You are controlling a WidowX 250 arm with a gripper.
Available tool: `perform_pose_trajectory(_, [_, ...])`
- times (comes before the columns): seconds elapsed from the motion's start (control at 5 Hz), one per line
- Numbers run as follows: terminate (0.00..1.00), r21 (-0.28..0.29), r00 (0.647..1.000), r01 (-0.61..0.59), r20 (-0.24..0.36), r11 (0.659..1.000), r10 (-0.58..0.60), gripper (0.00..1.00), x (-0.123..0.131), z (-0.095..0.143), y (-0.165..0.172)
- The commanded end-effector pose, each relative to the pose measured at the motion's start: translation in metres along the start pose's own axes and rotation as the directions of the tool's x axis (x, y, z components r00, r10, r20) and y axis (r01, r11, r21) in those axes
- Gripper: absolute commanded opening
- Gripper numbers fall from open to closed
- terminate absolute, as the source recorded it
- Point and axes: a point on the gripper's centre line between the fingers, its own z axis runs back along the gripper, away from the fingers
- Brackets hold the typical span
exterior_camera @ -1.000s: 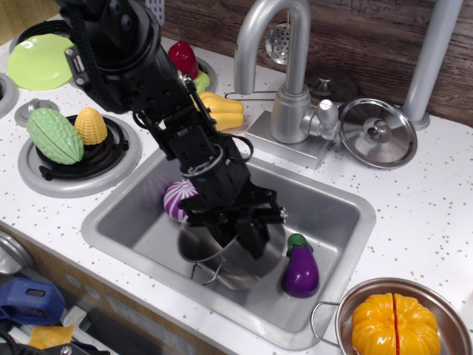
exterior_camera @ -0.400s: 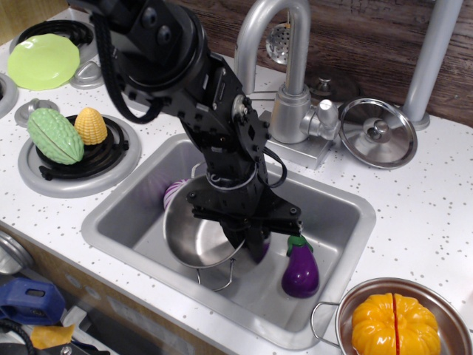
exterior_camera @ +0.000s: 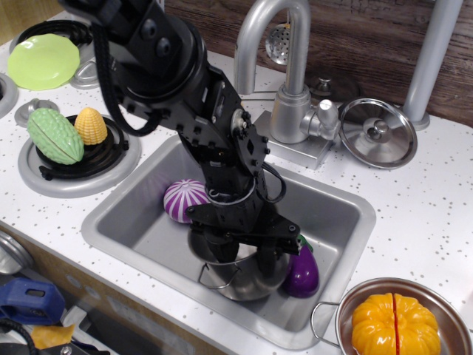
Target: Flip pot upright in sink
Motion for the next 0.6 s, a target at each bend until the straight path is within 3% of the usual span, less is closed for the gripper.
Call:
perform_pose_trajectory(0.0, [0.0,-0.007,1.0,-0.001,0.026,1.0,0.001,1.0,0.0057,0.0053,-0.0015])
perform_pose_trajectory(0.2, [0.0,-0.007,1.0,-0.001,0.026,1.0,0.001,1.0,0.0057,0.0053,-0.0015])
perform_pose_trajectory(0.4, [1.0,-0.007,1.0,-0.001,0.026,1.0,0.001,1.0,0.0057,0.0053,-0.0015])
